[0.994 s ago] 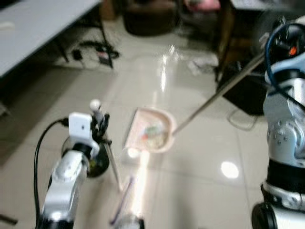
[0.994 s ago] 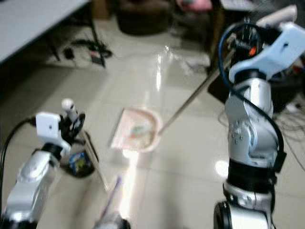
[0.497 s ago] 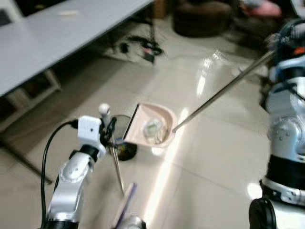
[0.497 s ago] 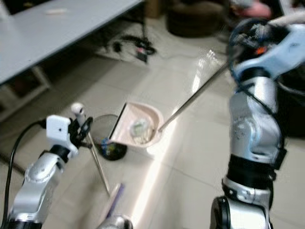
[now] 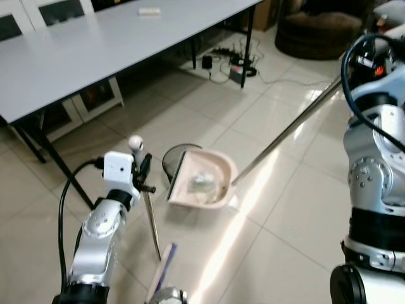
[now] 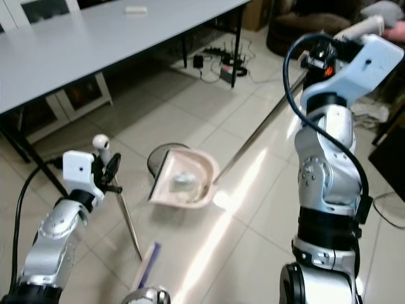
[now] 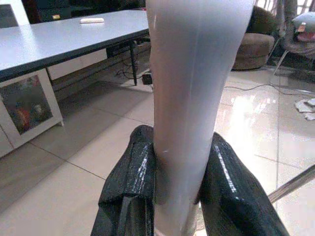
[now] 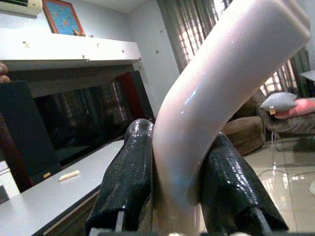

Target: Sweep floor

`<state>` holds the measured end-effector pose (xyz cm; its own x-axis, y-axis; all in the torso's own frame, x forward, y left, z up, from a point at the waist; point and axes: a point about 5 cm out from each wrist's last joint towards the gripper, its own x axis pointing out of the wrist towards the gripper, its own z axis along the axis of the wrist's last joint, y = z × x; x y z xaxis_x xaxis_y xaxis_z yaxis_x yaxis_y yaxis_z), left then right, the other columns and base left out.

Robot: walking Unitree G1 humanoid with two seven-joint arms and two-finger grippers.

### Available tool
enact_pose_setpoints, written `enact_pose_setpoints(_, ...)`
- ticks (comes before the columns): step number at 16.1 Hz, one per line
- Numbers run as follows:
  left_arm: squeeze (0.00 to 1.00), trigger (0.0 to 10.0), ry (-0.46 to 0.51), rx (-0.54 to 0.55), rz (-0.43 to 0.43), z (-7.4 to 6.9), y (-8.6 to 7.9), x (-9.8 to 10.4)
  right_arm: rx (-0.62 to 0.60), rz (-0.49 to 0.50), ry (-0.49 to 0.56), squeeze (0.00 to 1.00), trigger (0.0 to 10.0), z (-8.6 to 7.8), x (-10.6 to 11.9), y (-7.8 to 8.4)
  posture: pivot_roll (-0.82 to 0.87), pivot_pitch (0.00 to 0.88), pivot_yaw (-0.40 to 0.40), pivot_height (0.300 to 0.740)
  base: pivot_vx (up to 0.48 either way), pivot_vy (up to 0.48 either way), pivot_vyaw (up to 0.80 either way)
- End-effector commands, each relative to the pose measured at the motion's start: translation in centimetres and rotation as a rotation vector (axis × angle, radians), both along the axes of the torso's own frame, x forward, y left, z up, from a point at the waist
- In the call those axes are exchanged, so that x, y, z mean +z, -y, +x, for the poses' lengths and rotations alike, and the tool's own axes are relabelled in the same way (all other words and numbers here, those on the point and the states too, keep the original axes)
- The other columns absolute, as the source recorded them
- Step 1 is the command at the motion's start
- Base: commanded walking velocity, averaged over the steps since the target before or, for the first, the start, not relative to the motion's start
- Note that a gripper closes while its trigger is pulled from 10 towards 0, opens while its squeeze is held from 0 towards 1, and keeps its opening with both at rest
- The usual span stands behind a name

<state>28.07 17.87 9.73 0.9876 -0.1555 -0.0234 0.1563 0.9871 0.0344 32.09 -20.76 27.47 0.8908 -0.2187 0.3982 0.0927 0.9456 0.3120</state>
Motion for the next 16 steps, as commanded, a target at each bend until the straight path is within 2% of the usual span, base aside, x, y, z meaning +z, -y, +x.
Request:
enact_pose_setpoints(1, 0.0, 10.0, 0.064, 0.017, -0.04, 0.5, 0.0, 1.5, -0.008, 0.005, 0.065, 0.0, 10.0, -0.7, 1.1, 0.2, -0.02, 0.049, 0.025, 0.74, 0.274, 0.0, 0.0)
enact_pose_setpoints(6, 0.0, 10.0, 0.057, -0.002, 0.002, 0.3, -0.1, 1.2, -0.015, 0.091, 0.084, 0.0, 10.0, -0.6, 0.7, 0.5, -0.02, 0.06, 0.041, 0.74, 0.278, 0.0, 0.0)
enact_pose_setpoints(11, 0.0, 10.0, 0.052, -0.017, 0.019, -0.4, -0.2, 1.0, -0.015, 0.071, 0.073, 0.0, 10.0, -0.7, 0.5, 0.2, -0.01, 0.06, 0.04, 0.74, 0.29, 0.0, 0.0)
enact_pose_setpoints(14, 0.0, 10.0, 0.044, -0.006, 0.031, -0.8, -0.7, 0.9, -0.024, 0.078, 0.071, 0.0, 10.0, -0.7, 0.3, 0.6, 0.0, 0.066, 0.038, 0.74, 0.299, 0.0, 0.73)
enact_pose_setpoints(16, 0.0, 10.0, 0.042, -0.007, 0.03, -0.8, -0.6, 0.8, -0.024, 0.077, 0.074, 0.0, 10.0, -0.6, 0.4, 0.6, 0.0, 0.071, 0.035, 0.74, 0.296, 0.0, 0.0)
